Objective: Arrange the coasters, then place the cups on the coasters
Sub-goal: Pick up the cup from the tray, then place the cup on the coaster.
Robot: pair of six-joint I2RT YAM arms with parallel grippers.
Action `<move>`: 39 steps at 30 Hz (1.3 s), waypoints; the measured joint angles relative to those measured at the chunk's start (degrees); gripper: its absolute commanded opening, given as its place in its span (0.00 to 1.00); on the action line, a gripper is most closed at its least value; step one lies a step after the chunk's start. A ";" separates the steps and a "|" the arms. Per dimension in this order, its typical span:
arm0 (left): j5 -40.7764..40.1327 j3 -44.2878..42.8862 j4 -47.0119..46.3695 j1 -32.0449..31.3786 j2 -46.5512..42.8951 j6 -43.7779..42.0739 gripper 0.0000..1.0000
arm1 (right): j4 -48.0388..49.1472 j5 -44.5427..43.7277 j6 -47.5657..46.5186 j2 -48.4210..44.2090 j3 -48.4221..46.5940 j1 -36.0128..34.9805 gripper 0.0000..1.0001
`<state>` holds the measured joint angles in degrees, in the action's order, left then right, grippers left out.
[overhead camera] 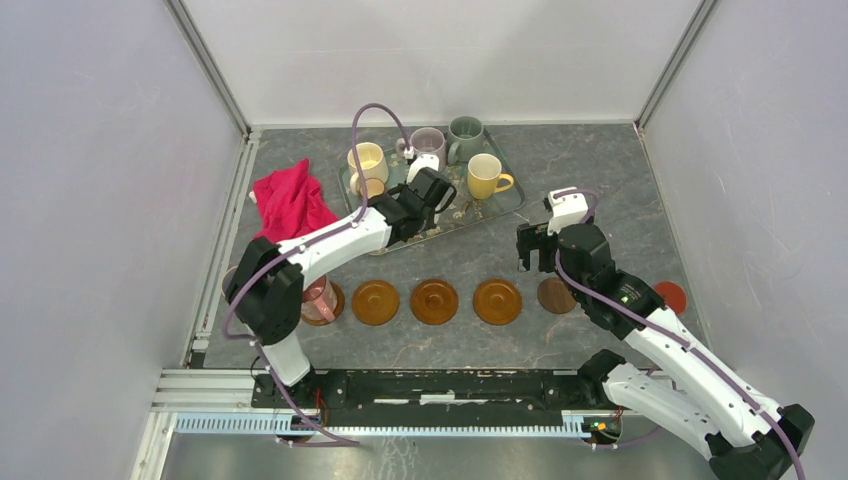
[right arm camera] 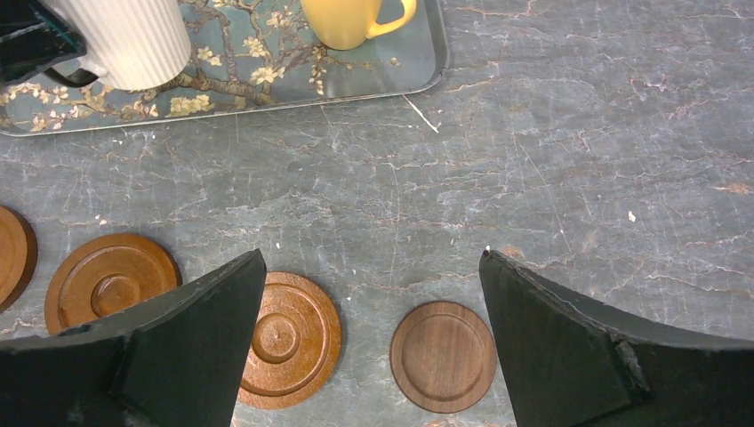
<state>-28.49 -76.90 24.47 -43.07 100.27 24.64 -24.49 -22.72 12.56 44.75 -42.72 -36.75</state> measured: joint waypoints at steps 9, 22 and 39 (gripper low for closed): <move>-2.91 6.05 4.94 -5.18 -9.14 4.74 0.02 | 0.04 0.70 0.00 0.00 0.00 0.00 0.98; -5.68 14.82 14.88 -12.50 -22.56 15.98 0.02 | 0.52 2.86 0.11 0.72 0.15 0.00 0.98; -6.03 25.81 26.45 -14.38 -34.77 29.05 0.02 | 0.90 3.50 0.20 0.74 0.55 0.00 0.98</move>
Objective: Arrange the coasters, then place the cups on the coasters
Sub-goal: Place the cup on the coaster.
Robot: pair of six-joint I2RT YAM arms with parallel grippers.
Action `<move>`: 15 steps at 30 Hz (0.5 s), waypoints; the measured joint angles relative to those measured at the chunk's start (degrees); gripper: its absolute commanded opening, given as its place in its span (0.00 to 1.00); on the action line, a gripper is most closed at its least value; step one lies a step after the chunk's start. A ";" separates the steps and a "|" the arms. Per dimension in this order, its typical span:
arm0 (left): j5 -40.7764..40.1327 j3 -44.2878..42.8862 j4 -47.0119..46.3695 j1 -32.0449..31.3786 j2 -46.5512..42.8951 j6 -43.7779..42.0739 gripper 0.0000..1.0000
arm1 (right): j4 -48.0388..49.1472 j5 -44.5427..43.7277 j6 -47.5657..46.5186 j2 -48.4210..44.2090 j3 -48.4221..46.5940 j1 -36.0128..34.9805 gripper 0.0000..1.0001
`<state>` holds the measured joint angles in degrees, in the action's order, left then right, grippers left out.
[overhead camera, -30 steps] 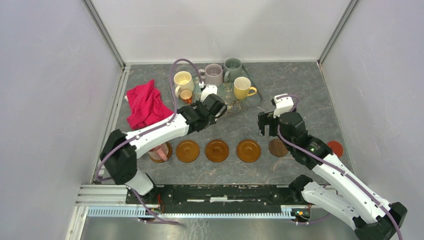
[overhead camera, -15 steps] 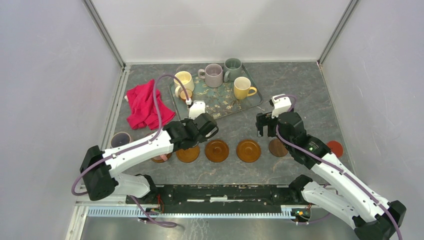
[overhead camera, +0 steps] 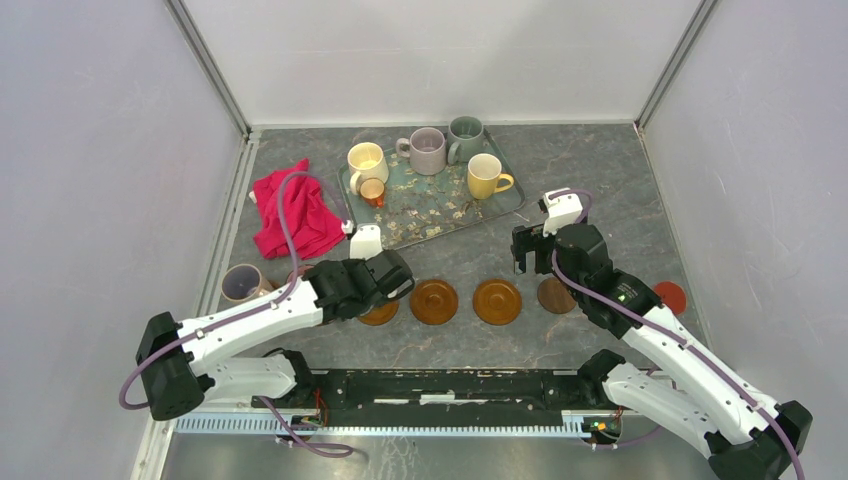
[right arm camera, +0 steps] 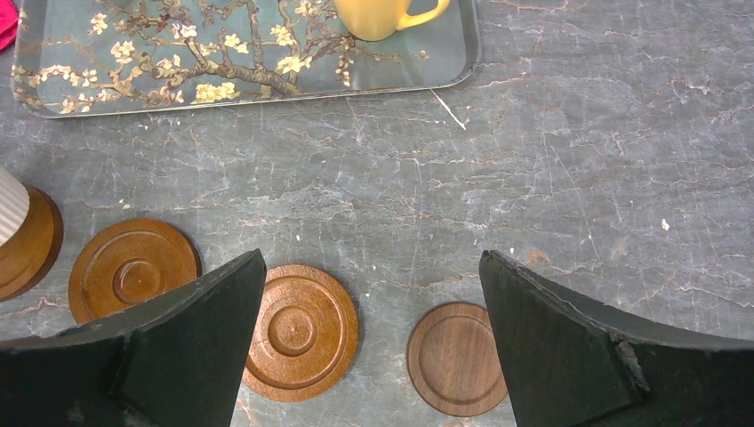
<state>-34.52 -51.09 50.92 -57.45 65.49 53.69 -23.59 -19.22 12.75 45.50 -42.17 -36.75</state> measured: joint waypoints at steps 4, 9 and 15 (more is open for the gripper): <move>-0.04 1.18 1.18 -0.24 -0.31 2.05 0.02 | 0.04 0.00 0.00 0.02 0.09 0.00 0.98; -0.13 2.25 1.51 -0.48 -0.46 3.39 0.02 | 0.37 0.04 0.00 0.11 0.13 0.00 0.98; -0.17 3.80 1.53 -0.85 -0.46 3.76 0.02 | 0.42 0.20 0.00 0.28 0.44 0.00 0.98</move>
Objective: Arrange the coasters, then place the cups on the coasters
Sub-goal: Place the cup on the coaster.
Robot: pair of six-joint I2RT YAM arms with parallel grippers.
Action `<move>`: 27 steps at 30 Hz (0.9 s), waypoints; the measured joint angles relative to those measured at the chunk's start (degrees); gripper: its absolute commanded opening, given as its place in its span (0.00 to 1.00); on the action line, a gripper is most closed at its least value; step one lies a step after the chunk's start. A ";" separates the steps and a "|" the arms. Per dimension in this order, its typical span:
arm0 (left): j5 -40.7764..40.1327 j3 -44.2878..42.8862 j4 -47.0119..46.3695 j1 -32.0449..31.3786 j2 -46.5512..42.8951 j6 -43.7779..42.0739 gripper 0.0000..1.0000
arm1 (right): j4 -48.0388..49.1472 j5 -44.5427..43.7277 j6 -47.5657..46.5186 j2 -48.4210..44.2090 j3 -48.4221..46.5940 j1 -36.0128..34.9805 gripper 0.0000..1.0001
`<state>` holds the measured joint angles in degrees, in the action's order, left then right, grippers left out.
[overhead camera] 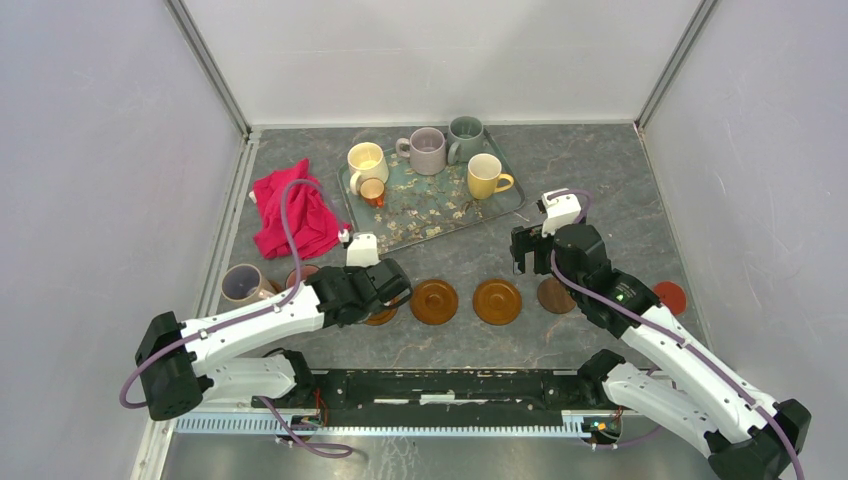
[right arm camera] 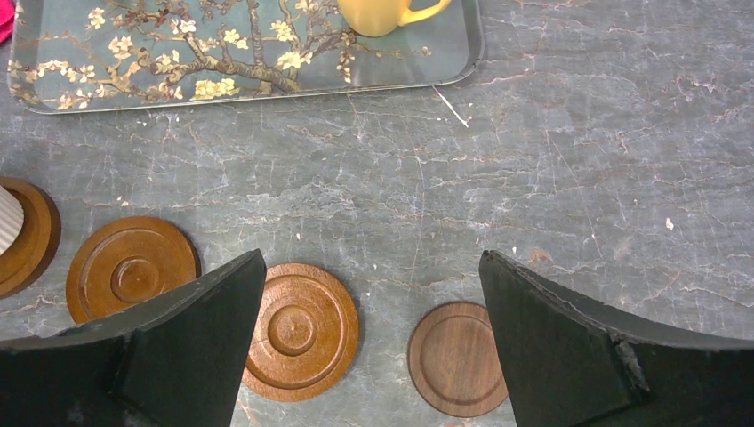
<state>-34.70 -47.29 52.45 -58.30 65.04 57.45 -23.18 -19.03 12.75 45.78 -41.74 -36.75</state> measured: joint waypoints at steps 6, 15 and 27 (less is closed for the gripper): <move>-0.76 0.63 -0.31 -0.24 -0.35 1.05 0.03 | 0.04 0.11 0.00 0.07 0.13 0.00 0.98; -0.72 1.73 -0.63 -0.50 -1.68 1.75 0.18 | 0.07 0.72 0.02 0.07 0.15 0.00 0.98; 3.28 2.67 -0.74 -0.72 -1.68 2.64 0.35 | 0.24 0.83 0.02 0.04 0.31 0.00 0.98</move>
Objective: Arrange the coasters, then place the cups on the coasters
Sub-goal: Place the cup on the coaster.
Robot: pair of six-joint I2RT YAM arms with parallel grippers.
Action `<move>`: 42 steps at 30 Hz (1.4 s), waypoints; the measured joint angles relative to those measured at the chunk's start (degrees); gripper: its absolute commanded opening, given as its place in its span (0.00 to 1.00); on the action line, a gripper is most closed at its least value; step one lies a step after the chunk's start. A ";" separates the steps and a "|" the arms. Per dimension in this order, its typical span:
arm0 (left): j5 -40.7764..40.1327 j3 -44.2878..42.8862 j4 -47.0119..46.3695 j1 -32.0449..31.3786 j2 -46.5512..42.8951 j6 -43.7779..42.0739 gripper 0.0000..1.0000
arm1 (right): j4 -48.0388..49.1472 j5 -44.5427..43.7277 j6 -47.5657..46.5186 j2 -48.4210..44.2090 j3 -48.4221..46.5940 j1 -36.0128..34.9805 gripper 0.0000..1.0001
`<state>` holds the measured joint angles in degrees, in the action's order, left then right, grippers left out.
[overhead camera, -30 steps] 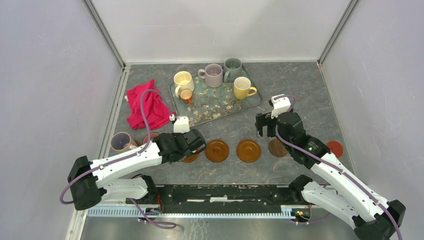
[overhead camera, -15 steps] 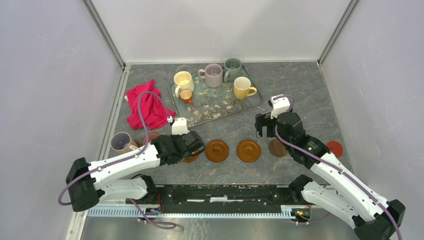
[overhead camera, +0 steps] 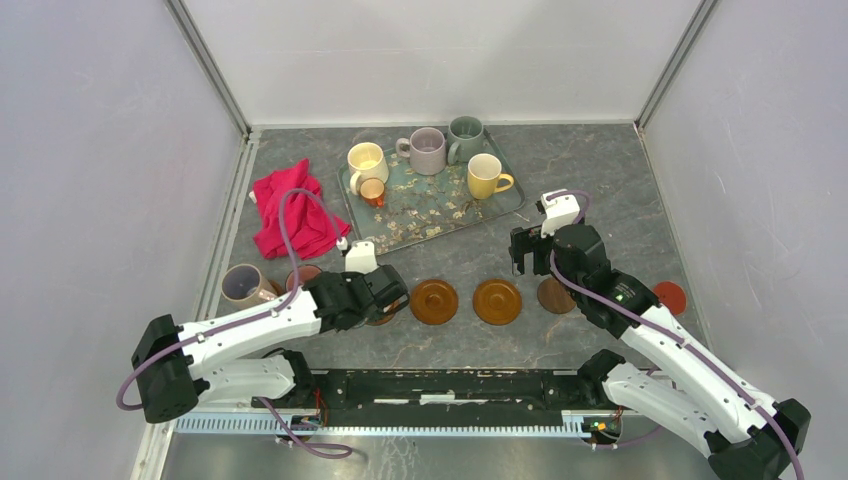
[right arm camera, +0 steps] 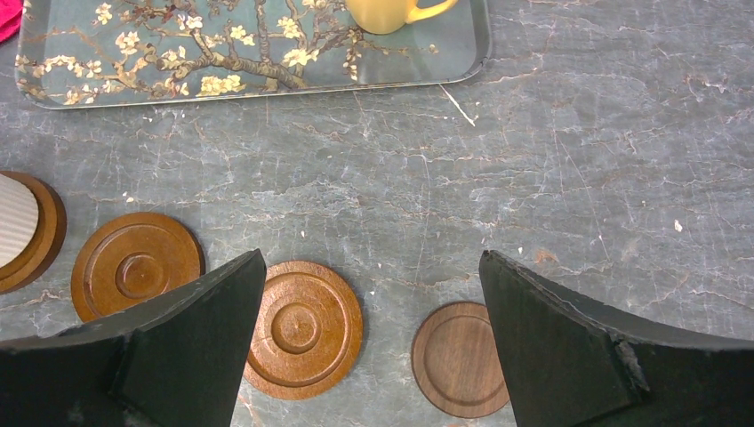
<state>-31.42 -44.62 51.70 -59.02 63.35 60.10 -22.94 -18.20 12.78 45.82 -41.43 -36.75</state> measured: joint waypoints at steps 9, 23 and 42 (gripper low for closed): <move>2.01 0.26 0.48 -0.04 -0.26 1.20 0.49 | 0.11 0.02 0.00 0.00 0.02 0.00 0.98; 2.73 -0.50 2.10 -0.04 -3.56 1.20 0.85 | 0.13 0.09 0.00 0.00 0.02 0.00 0.98; -2.10 -15.65 2.86 -0.09 -0.39 -0.50 1.00 | 0.11 -0.94 0.02 0.52 0.00 0.00 0.98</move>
<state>-33.52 -60.27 54.57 -59.11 62.96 59.59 -22.83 -19.14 12.80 46.35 -41.43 -36.75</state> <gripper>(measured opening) 0.993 0.982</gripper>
